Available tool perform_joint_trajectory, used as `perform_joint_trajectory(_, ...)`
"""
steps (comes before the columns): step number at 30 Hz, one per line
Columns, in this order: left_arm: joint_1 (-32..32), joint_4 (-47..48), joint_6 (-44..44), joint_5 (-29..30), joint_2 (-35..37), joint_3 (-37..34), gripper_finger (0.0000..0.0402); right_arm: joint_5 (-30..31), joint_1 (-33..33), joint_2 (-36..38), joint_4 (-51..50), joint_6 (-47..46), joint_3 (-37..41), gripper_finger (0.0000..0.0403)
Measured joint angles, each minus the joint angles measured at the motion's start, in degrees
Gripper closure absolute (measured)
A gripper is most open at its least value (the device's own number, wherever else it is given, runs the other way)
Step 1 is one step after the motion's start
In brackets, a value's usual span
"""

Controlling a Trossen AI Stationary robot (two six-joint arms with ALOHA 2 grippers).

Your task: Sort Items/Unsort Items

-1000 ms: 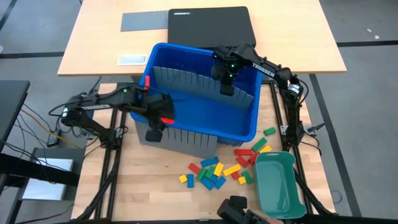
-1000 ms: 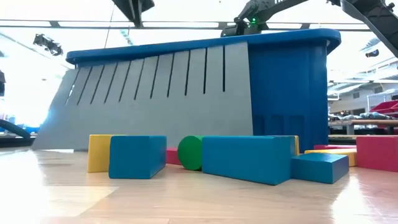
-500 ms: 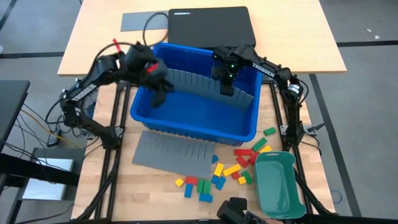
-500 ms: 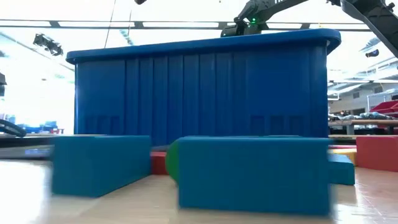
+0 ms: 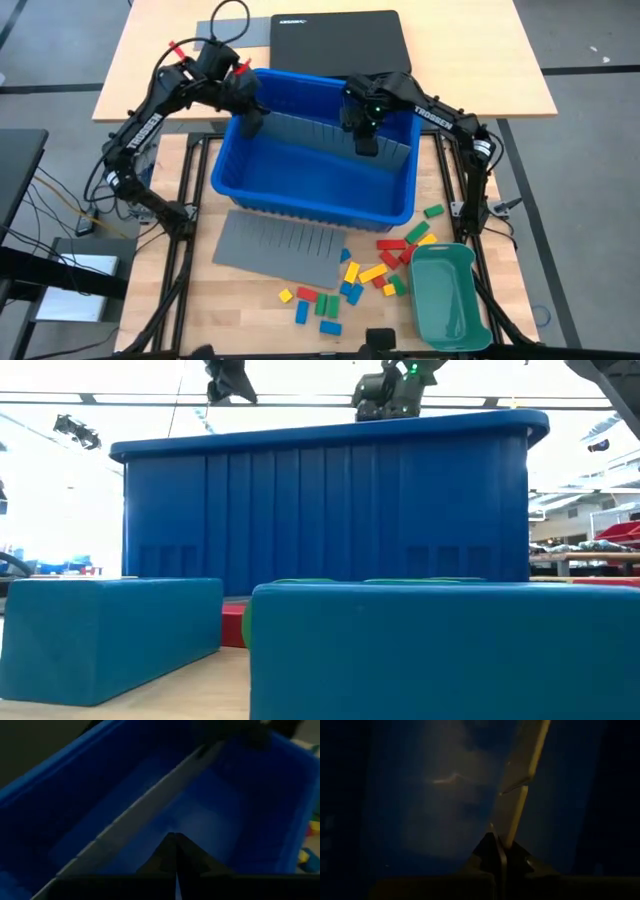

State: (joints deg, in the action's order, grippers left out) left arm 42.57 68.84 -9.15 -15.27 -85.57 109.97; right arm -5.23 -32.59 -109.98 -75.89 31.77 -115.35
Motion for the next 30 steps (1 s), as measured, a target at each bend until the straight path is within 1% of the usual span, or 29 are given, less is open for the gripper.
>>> perform_joint_trajectory(2, 2.0, 0.4, -1.8, -0.1, -0.1, 0.0, 0.0398, 0.4, 0.5, 1.0, 0.2, 0.0, 0.0, 0.0401)
perform_joint_trajectory(7, 5.7, 1.6, -4.4, -1.1, -0.4, 0.0, 0.0399, 3.9, 2.0, 3.7, 1.0, -0.5, 0.0, 0.0401)
perform_joint_trajectory(12, 8.1, 1.5, -4.4, -1.5, -0.3, 0.0, 0.0400, 4.2, 2.7, 6.5, 1.3, -1.5, -0.1, 0.0402)
perform_joint_trajectory(16, 8.9, 1.4, -4.5, -1.5, -0.3, 0.0, 0.0400, 5.6, 3.4, 8.9, 0.7, -1.6, -0.1, 0.0402)
perform_joint_trajectory(22, 9.1, 1.4, -5.6, -1.3, -0.3, 0.0, 0.0396, 5.5, 3.8, 10.8, -0.8, -1.5, -0.1, 0.0403)
perform_joint_trajectory(27, 9.1, 1.4, -5.7, 2.1, -0.3, 0.0, 0.0392, 6.1, 3.7, 11.0, -1.2, -0.9, -0.2, 0.0403)
perform_joint_trajectory(30, 9.1, 1.4, -5.7, 3.0, -0.3, 0.0, 0.0392, 6.6, 3.7, 11.0, -1.2, 0.6, -0.2, 0.0403)
